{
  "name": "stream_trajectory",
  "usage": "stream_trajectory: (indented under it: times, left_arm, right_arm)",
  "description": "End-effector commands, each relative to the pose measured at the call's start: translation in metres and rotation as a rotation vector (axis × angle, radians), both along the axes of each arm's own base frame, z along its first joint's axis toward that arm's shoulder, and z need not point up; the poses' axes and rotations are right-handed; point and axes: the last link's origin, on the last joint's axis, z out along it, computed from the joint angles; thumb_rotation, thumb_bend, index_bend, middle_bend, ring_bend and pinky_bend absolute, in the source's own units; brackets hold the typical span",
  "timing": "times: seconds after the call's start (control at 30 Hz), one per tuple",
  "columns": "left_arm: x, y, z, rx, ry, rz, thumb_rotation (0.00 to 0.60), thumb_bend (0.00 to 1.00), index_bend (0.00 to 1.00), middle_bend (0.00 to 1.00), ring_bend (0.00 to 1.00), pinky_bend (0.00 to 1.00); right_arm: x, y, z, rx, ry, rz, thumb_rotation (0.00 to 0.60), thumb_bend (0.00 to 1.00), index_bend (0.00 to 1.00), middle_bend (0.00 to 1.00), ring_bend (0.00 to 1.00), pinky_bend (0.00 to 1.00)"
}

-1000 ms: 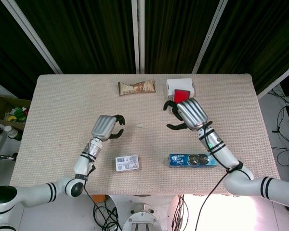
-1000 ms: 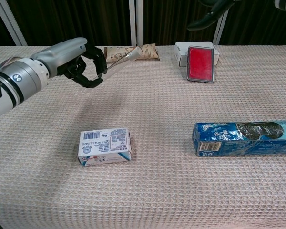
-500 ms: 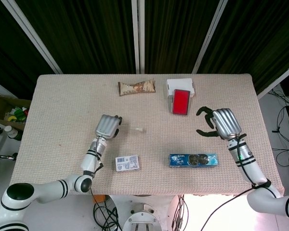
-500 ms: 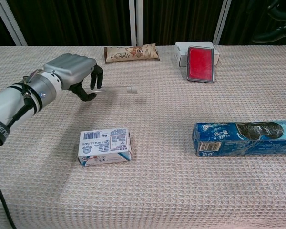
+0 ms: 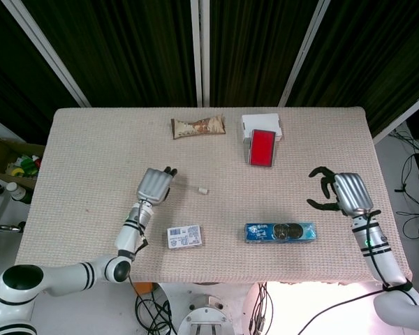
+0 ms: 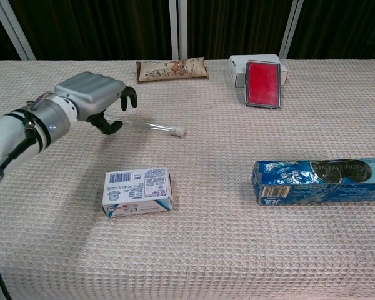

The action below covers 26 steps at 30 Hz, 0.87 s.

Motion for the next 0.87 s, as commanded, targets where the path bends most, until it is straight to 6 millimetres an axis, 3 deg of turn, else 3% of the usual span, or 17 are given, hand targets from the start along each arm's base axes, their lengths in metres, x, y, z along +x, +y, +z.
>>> stream_trajectory:
  times: [0.03, 0.07, 0.13, 0.23, 0.33, 0.43, 0.57, 0.73, 0.87]
  left_arm:
    - [-0.024, -0.009, 0.051, 0.107, -0.063, 0.001, 0.600, 0.38, 0.25, 0.28, 0.68, 0.98]
    - [-0.031, -0.012, 0.065, 0.132, -0.088, 0.003, 0.600, 0.36, 0.25, 0.28, 0.64, 0.95]
    - [-0.052, -0.019, 0.096, 0.179, -0.138, 0.014, 0.600, 0.27, 0.25, 0.27, 0.46, 0.77]
    - [-0.081, -0.033, 0.137, 0.194, -0.209, 0.036, 0.600, 0.17, 0.25, 0.24, 0.21, 0.34]
    - [-0.110, -0.053, 0.171, 0.218, -0.267, 0.054, 0.600, 0.16, 0.25, 0.21, 0.13, 0.18]
    - [-0.137, -0.076, 0.198, 0.274, -0.263, 0.058, 0.600, 0.16, 0.25, 0.20, 0.11, 0.15]
    - [-0.159, -0.114, 0.219, 0.344, -0.275, 0.091, 0.600, 0.16, 0.24, 0.19, 0.11, 0.15]
    - [-0.173, -0.164, 0.227, 0.376, -0.305, 0.154, 0.600, 0.16, 0.24, 0.19, 0.11, 0.15]
    - [-0.176, -0.193, 0.225, 0.378, -0.291, 0.196, 0.600, 0.16, 0.24, 0.19, 0.11, 0.15]
  right_arm:
    - [-0.020, 0.013, 0.011, -0.007, 0.059, -0.066, 0.600, 0.00, 0.36, 0.66, 0.75, 0.94]
    - [-0.025, 0.017, 0.015, -0.006, 0.077, -0.085, 0.600, 0.00, 0.33, 0.61, 0.69, 0.87]
    - [-0.036, 0.025, 0.023, -0.004, 0.118, -0.124, 0.600, 0.03, 0.26, 0.47, 0.51, 0.62]
    - [-0.049, 0.035, 0.033, -0.007, 0.168, -0.159, 0.600, 0.07, 0.13, 0.17, 0.21, 0.28]
    - [-0.057, 0.046, 0.042, -0.033, 0.186, -0.172, 0.600, 0.09, 0.01, 0.02, 0.02, 0.07]
    - [-0.064, 0.058, 0.048, -0.060, 0.189, -0.183, 0.600, 0.09, 0.00, 0.00, 0.00, 0.00]
    - [-0.070, 0.076, 0.048, -0.088, 0.176, -0.189, 0.600, 0.09, 0.00, 0.00, 0.00, 0.00]
    - [-0.073, 0.099, 0.043, -0.104, 0.154, -0.196, 0.600, 0.10, 0.00, 0.00, 0.00, 0.00]
    - [-0.072, 0.111, 0.042, -0.104, 0.153, -0.190, 0.600, 0.12, 0.00, 0.01, 0.00, 0.00]
